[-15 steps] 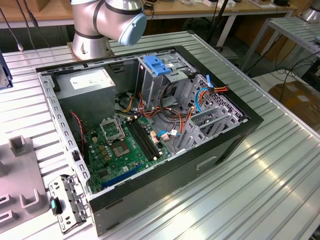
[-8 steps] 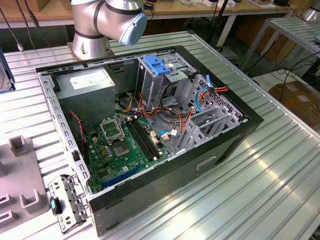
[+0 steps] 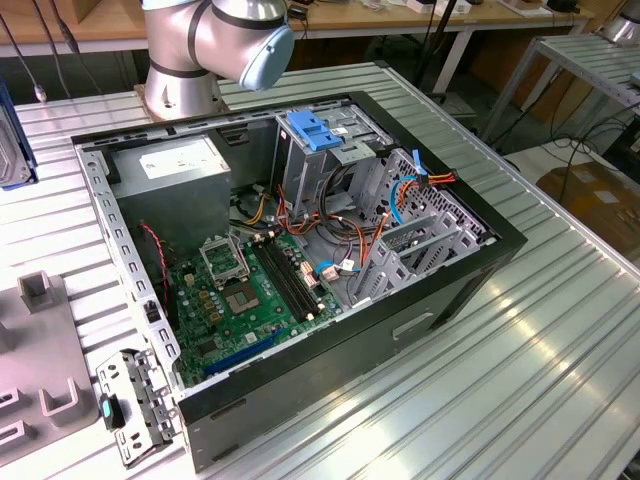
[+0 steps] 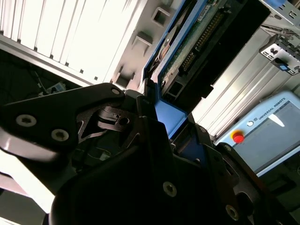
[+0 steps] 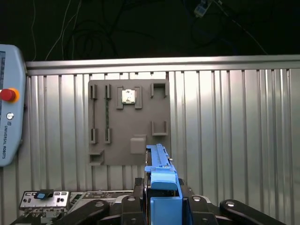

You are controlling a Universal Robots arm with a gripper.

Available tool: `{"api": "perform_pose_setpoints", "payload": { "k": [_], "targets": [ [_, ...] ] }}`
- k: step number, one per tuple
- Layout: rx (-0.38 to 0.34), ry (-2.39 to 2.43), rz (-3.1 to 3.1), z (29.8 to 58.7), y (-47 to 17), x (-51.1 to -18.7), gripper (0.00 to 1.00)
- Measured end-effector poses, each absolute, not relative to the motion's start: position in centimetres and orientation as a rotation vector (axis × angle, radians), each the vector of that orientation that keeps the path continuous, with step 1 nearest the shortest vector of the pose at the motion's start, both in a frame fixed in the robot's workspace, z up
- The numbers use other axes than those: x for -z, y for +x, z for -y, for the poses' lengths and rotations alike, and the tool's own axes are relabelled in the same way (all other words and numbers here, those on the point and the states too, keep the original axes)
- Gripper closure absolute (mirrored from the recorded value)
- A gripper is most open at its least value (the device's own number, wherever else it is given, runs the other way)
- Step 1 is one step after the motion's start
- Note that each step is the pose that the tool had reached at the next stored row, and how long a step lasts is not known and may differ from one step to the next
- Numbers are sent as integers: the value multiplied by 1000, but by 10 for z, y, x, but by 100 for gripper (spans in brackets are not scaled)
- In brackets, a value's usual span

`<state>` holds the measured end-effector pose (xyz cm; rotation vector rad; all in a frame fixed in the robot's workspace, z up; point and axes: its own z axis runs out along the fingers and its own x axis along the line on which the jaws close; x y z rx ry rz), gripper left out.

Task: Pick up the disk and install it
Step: 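Pick up the disk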

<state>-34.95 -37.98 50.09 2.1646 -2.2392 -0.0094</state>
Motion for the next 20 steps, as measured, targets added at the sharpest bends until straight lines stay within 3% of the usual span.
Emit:
{"api": "perform_pose_setpoints", "payload": {
  "k": [20],
  "targets": [
    [9,2163,2241,380,-309,-501,63]
  ]
}}
